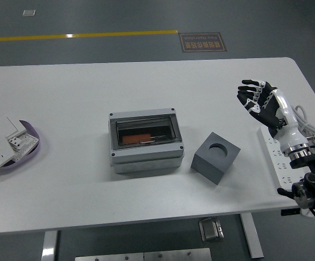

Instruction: Pick up the cylinder from the cube,place it in the box,flap close box

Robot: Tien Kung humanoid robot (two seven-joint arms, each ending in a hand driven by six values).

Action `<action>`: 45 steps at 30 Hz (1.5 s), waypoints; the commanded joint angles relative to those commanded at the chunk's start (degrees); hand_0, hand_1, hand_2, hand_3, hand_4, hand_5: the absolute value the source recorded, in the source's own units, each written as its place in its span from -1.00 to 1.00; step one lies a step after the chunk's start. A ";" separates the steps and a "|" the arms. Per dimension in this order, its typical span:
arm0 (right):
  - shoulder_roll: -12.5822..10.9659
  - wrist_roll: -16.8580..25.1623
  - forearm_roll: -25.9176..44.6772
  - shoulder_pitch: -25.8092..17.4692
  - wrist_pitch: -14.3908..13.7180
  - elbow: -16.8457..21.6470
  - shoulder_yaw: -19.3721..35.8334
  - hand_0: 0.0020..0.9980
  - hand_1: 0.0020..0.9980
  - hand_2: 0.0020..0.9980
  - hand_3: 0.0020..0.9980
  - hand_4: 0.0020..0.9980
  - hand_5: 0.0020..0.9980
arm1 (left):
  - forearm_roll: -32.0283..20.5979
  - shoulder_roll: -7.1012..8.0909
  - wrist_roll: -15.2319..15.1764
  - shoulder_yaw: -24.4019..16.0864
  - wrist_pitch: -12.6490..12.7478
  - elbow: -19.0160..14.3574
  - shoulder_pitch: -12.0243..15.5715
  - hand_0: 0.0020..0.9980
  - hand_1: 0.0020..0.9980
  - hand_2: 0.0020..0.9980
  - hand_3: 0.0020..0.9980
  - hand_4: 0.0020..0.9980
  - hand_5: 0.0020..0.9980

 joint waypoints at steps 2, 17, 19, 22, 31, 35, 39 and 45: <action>0.59 -0.16 -0.41 0.29 0.04 -0.71 0.28 0.46 0.36 0.31 0.34 0.83 -0.36 | 0.13 0.05 0.02 -0.04 -0.02 -0.01 -0.06 0.22 0.27 0.25 0.26 0.37 -0.50; 0.79 -0.92 -1.02 0.52 -1.10 -3.18 -0.96 0.51 0.46 0.43 0.51 0.67 -0.90 | 2.41 0.98 0.88 -1.37 -0.28 -0.04 -0.38 0.22 0.27 0.25 0.26 0.37 -0.50; 0.83 -0.94 -1.03 0.49 -1.01 -3.30 -1.21 0.51 0.46 0.43 0.51 0.67 -0.90 | 2.61 1.09 0.97 -1.48 -0.32 -0.04 -0.34 0.22 0.27 0.25 0.26 0.37 -0.50; 0.83 -0.98 -1.02 0.44 -0.91 -3.42 -1.51 0.51 0.46 0.43 0.51 0.67 -0.90 | 3.00 1.28 1.12 -1.71 -0.37 -0.05 -0.28 0.22 0.27 0.25 0.26 0.37 -0.50; 0.59 -0.31 -0.55 0.35 -1.06 -3.53 -1.85 0.51 0.45 0.43 0.47 0.62 -0.93 | 3.98 1.80 1.52 -2.28 -0.48 -0.11 0.00 0.22 0.27 0.25 0.27 0.37 -0.50; 0.49 0.05 -0.29 0.33 -1.18 -3.53 -2.02 0.50 0.46 0.43 0.46 0.63 -0.90 | 4.21 1.97 1.57 -2.38 -0.50 -0.12 0.10 0.22 0.27 0.25 0.27 0.37 -0.50; 0.41 0.39 -0.14 0.39 -1.26 -3.45 -2.26 0.50 0.46 0.43 0.46 0.63 -0.90 | 4.38 2.07 1.65 -2.44 -0.53 -0.17 0.20 0.22 0.27 0.25 0.27 0.37 -0.50; 0.42 0.61 -0.24 0.56 -1.18 -3.09 -2.42 0.49 0.46 0.41 0.44 0.64 -0.85 | 4.13 2.12 1.56 -2.31 -0.52 -0.15 0.10 0.22 0.27 0.25 0.27 0.37 -0.51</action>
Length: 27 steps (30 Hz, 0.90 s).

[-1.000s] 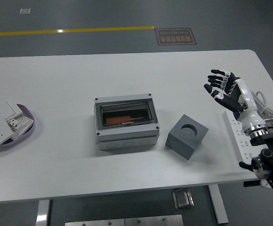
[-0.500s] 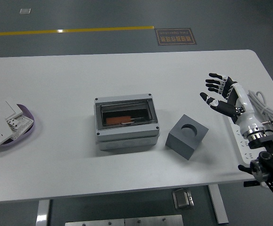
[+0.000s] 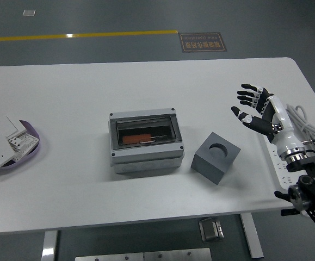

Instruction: Pick up the cylinder from the cube,place it in the box,flap close box

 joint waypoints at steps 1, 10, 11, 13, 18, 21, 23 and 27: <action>0.04 0.00 -0.06 0.05 0.06 0.14 0.02 0.49 0.46 0.41 0.44 0.64 -0.85 | -0.16 -0.04 -0.06 0.09 0.01 0.01 -0.02 0.22 0.27 0.25 0.27 0.37 -0.51; -0.07 -0.04 -0.49 -0.31 0.37 1.57 0.14 0.48 0.42 0.34 0.39 0.64 -0.85 | -1.45 -0.74 -0.46 0.76 0.12 0.09 0.40 0.22 0.27 0.25 0.26 0.37 -0.50; -0.12 -0.05 -0.53 -0.35 0.39 1.70 0.14 0.48 0.42 0.34 0.39 0.64 -0.85 | -1.68 -0.81 -0.54 0.86 0.14 0.10 0.46 0.22 0.27 0.25 0.26 0.37 -0.50; -0.28 0.02 -0.58 -0.52 0.40 2.11 0.16 0.48 0.42 0.34 0.39 0.64 -0.85 | -2.36 -1.00 -0.79 1.18 0.20 0.17 0.66 0.22 0.27 0.25 0.26 0.37 -0.50; -0.42 0.68 -0.36 -0.87 0.01 2.86 -0.05 0.47 0.42 0.32 0.36 0.64 -0.83 | -3.22 -1.14 -1.10 1.66 0.22 0.24 0.86 0.22 0.27 0.26 0.27 0.37 -0.50; -0.22 2.02 0.54 -0.81 -0.96 3.03 -0.73 0.46 0.40 0.31 0.33 0.64 -0.83 | -3.78 -0.98 -1.34 1.98 0.23 0.28 0.74 0.23 0.27 0.26 0.27 0.37 -0.51; 0.09 2.94 1.24 -0.66 -1.65 3.12 -1.31 0.46 0.40 0.31 0.33 0.64 -0.83 | -3.94 -0.81 -1.41 2.00 0.25 0.34 0.65 0.23 0.27 0.26 0.27 0.37 -0.51; 0.57 3.77 1.82 -0.45 -2.35 3.49 -1.95 0.44 0.37 0.29 0.28 0.64 -0.81 | -4.07 -0.64 -1.46 1.98 0.26 0.39 0.48 0.22 0.28 0.26 0.27 0.37 -0.51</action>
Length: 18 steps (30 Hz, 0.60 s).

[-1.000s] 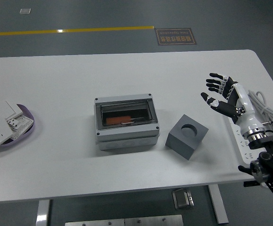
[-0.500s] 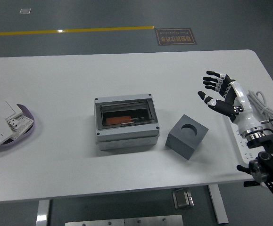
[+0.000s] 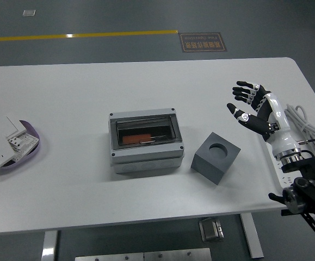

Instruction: Pick up the cylinder from the cube,place it in the box,flap close box

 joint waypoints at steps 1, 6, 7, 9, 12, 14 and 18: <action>0.06 0.08 0.04 0.04 -0.09 0.12 -0.09 0.44 0.37 0.29 0.28 0.64 -0.81 | -0.03 0.01 -0.02 0.02 -0.01 0.00 -0.04 0.22 0.28 0.26 0.27 0.37 -0.51; 0.16 0.31 0.20 0.18 -1.44 0.93 -0.65 0.41 0.32 0.25 0.20 0.64 -0.79 | -0.77 0.20 -0.27 0.38 -0.02 0.02 -0.25 0.23 0.28 0.26 0.27 0.37 -0.51; 0.20 0.38 0.29 0.26 -1.84 1.04 -0.88 0.41 0.32 0.25 0.20 0.64 -0.79 | -0.87 0.29 -0.32 0.41 -0.01 0.04 -0.29 0.23 0.28 0.26 0.27 0.37 -0.51; 0.29 0.51 0.43 0.52 -2.44 1.15 -1.44 0.41 0.32 0.25 0.20 0.64 -0.79 | -0.92 0.48 -0.33 0.35 0.01 0.07 -0.34 0.23 0.28 0.26 0.27 0.37 -0.51; 0.61 0.60 0.45 1.25 -3.07 1.04 -2.52 0.39 0.32 0.25 0.17 0.63 -0.78 | -0.62 0.69 -0.20 0.02 0.04 0.10 -0.38 0.23 0.28 0.26 0.27 0.37 -0.51; 0.90 0.59 0.29 1.87 -3.33 0.80 -3.26 0.39 0.32 0.25 0.17 0.63 -0.78 | -0.41 0.70 -0.11 -0.11 0.01 0.10 -0.40 0.23 0.28 0.26 0.27 0.37 -0.51; 1.49 0.60 0.03 3.37 -3.57 -0.12 -4.88 0.34 0.29 0.22 0.14 0.58 -0.75 | -0.30 0.45 -0.05 0.04 -0.21 0.03 -0.48 0.23 0.27 0.26 0.27 0.37 -0.50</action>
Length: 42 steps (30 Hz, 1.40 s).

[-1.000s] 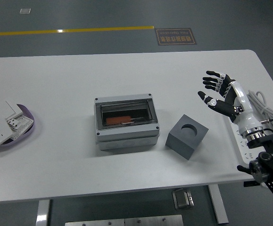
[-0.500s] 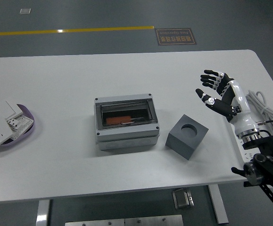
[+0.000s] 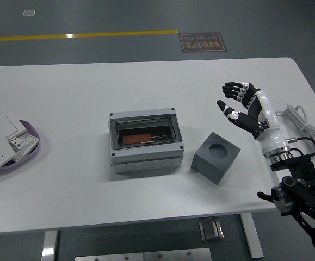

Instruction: Pick up the cylinder from the cube,place it in the box,flap close box

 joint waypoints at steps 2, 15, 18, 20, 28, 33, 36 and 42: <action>0.11 0.09 0.07 0.64 0.04 -0.51 -0.87 0.34 0.29 0.22 0.14 0.58 -0.75 | -0.03 -0.14 -0.02 0.10 -0.08 -0.02 -0.05 0.23 0.27 0.26 0.27 0.37 -0.50; -0.18 0.80 1.04 1.91 -0.45 -2.19 -4.27 0.31 0.27 0.20 0.12 0.57 -0.74 | -0.94 -0.17 -0.33 0.50 0.09 -0.02 0.26 0.23 0.28 0.26 0.27 0.37 -0.51; -0.33 0.87 1.28 1.85 -0.45 -2.47 -4.65 0.30 0.27 0.19 0.12 0.57 -0.75 | -1.20 -0.24 -0.46 0.70 0.13 -0.04 0.26 0.23 0.28 0.25 0.27 0.37 -0.50; -0.33 0.79 1.17 1.93 -0.20 -2.66 -5.00 0.30 0.27 0.19 0.12 0.57 -0.75 | -1.57 -0.30 -0.65 1.05 0.14 -0.07 0.26 0.23 0.28 0.25 0.27 0.37 -0.50; -0.27 0.30 0.46 2.05 0.92 -2.49 -6.92 0.29 0.25 0.17 0.11 0.51 -0.75 | -1.87 -0.40 -0.88 1.39 0.20 -0.08 0.24 0.23 0.28 0.26 0.27 0.37 -0.51; 0.21 0.39 0.63 2.12 1.01 -2.60 -9.29 0.27 0.24 0.17 0.13 0.50 -0.77 | -1.92 -0.41 -0.94 1.48 0.21 -0.08 0.24 0.23 0.28 0.25 0.27 0.37 -0.51; 0.80 0.46 0.62 1.97 1.05 -2.81 -10.05 0.26 0.23 0.18 0.14 0.49 -0.78 | -2.00 -0.48 -1.00 1.57 0.21 -0.08 0.16 0.23 0.27 0.25 0.27 0.37 -0.51; 1.04 0.55 0.79 1.96 1.12 -2.97 -11.63 0.25 0.23 0.18 0.13 0.49 -0.79 | -1.68 -0.47 -0.86 1.35 0.21 -0.07 0.12 0.23 0.28 0.25 0.27 0.37 -0.51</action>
